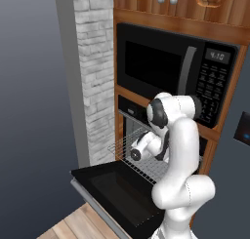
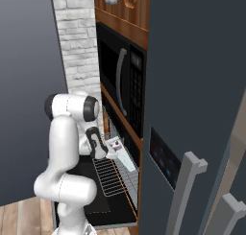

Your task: Take the baked cake out of the oven and place it on the plate for cooling. Then close the oven door.

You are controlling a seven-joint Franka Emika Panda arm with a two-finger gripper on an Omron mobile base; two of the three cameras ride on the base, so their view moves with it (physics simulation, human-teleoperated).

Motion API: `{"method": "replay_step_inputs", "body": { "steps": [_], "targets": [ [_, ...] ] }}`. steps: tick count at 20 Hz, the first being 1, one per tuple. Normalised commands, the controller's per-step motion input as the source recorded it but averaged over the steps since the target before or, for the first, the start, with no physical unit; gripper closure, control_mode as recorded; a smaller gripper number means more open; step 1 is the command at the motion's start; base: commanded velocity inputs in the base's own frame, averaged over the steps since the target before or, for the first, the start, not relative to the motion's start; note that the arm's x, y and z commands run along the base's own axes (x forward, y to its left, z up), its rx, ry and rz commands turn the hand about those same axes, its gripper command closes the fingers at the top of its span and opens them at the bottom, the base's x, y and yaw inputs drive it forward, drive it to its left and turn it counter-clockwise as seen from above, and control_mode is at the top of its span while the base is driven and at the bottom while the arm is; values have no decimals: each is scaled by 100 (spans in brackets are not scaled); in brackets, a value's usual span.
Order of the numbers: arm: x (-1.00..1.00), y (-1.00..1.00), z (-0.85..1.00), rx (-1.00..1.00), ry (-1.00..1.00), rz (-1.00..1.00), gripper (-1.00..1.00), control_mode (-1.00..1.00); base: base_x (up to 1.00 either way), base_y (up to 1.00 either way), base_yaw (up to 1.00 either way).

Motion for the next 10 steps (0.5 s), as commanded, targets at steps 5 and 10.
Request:
{"method": "replay_step_inputs", "body": {
  "steps": [5,10],
  "targets": [
    [-53,41,89,10,0,12,100,-100,0,0,0],
    [-62,46,94,6,7,9,100,-100,0,0,0]
  ]
}}
